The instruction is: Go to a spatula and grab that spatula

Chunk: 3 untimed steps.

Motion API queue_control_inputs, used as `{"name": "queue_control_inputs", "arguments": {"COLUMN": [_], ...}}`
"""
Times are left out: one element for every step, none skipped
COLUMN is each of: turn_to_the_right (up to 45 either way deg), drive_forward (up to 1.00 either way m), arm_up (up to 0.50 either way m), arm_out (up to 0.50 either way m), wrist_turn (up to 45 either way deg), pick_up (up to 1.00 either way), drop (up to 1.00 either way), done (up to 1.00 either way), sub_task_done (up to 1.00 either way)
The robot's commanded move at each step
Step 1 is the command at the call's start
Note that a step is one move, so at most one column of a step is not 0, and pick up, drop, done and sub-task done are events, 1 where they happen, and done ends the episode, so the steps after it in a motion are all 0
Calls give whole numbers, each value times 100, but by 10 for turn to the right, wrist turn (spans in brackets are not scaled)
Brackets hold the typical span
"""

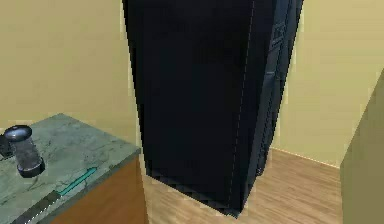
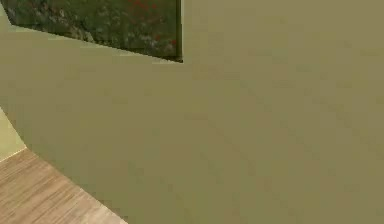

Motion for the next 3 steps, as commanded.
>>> {"name": "queue_control_inputs", "arguments": {"turn_to_the_right": [0, -30, 0], "drive_forward": [65, 0, 20], "arm_up": [0, 0, 0], "arm_out": [0, 0, 0], "wrist_turn": [0, 0, 0], "pick_up": [0, 0, 0], "drop": [0, 0, 0], "done": [0, 0, 0], "sub_task_done": [0, 0, 0]}}
